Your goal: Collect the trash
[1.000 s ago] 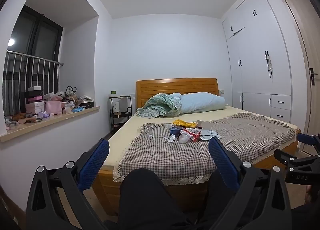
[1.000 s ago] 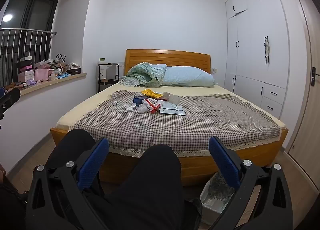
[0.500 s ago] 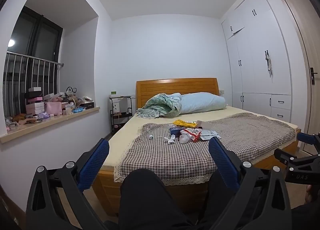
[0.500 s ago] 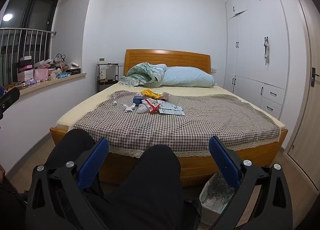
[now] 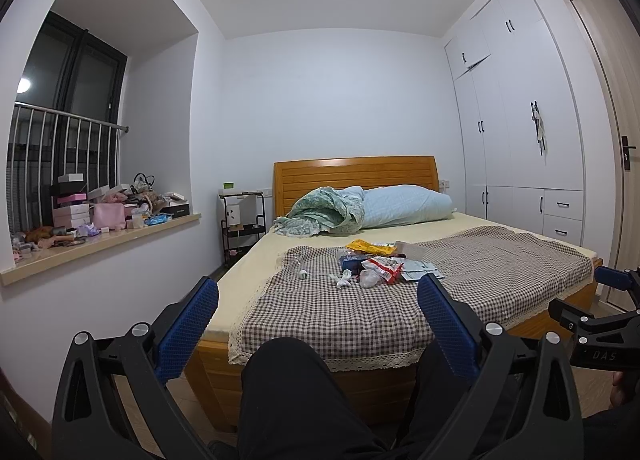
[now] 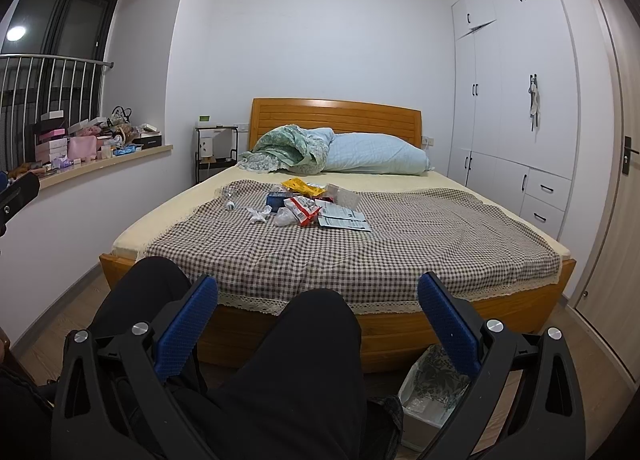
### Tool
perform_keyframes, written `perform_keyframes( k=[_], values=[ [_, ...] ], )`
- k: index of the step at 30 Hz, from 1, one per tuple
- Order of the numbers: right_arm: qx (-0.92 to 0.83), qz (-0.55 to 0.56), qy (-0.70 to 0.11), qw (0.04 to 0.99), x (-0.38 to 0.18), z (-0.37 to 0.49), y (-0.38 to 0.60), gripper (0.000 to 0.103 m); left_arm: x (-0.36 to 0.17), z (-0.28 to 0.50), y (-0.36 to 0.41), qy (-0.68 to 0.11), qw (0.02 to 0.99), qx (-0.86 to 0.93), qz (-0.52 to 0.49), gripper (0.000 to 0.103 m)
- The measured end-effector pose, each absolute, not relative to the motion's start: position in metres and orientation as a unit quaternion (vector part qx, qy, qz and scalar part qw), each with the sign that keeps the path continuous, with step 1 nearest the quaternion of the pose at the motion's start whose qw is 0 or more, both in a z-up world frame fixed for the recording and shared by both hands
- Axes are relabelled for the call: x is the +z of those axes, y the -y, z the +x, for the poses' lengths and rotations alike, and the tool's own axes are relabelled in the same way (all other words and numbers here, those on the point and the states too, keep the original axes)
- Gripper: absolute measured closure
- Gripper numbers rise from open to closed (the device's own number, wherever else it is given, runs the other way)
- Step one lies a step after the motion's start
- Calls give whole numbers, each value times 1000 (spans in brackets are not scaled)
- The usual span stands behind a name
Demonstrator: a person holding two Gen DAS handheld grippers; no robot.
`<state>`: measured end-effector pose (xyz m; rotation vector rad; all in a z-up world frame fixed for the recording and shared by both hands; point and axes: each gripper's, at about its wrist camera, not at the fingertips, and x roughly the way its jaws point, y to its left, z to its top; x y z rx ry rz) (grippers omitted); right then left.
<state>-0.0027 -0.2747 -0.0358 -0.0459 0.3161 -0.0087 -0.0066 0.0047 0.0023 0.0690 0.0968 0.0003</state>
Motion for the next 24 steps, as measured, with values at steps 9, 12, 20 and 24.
perform_keyframes(
  k=[9, 12, 20, 24],
  values=[
    [-3, -26, -158, 987, -36, -3, 274, 7, 4, -7, -5, -48, 998, 1, 35, 7],
    [-3, -26, -158, 987, -36, -3, 274, 7, 5, -7, -5, -47, 998, 1, 35, 7],
    [-2, -26, -160, 987, -36, -3, 274, 7, 8, -9, -6, -46, 998, 1, 35, 7],
    [-3, -26, -160, 987, -36, -3, 274, 7, 6, -9, -6, -46, 998, 1, 35, 7]
  ],
)
